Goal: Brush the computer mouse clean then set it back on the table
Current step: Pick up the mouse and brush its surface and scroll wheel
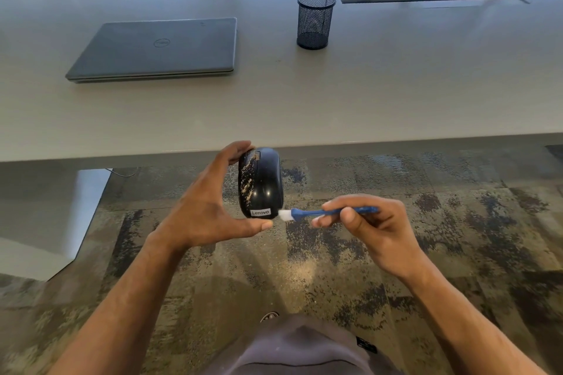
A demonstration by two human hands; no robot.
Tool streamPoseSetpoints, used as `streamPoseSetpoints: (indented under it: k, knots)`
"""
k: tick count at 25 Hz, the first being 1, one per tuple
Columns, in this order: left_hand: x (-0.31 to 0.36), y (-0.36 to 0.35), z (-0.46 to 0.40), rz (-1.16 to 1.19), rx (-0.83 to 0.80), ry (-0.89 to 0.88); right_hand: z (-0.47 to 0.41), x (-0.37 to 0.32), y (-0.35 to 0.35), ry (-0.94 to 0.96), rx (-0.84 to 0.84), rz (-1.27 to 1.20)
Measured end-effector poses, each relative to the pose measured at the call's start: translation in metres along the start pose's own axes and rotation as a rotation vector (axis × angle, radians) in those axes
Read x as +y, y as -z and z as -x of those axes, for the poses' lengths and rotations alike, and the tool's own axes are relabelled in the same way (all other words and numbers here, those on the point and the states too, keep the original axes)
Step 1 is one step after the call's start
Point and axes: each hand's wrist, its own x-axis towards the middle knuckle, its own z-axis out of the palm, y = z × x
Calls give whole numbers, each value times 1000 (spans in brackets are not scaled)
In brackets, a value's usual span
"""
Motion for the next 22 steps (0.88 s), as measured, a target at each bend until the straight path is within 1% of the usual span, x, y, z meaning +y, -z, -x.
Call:
streamPoseSetpoints:
  k: [3,7,8,11,12,13,16,18,21,22]
  knots:
    - [4,-2,0,-13,-10,-8,-11,-5,0,19,2,7]
    - [8,-3,3,-31,-21,-11,-25,-4,13,6,137,53]
    - [8,-4,3,-36,-23,-9,-27,-5,16,10,128,30]
    - [8,-5,4,-48,-29,-18,-28,-8,15,-2,-51,-42]
    - [8,-6,4,-53,-33,-30,-29,-8,13,-21,-78,-28]
    - [8,-6,4,-61,-37,-43,-31,-8,11,-34,-60,0]
    - [8,-7,4,-78,-39,-55,-45,-8,12,-39,107,68]
    - [7,-9,4,-78,-50,-54,-50,-12,15,-27,143,53]
    - [7,-11,5,-91,-60,-65,-52,-15,17,-47,21,12]
    - [8,-12,5,-100,-62,-73,-53,-15,16,-60,13,30]
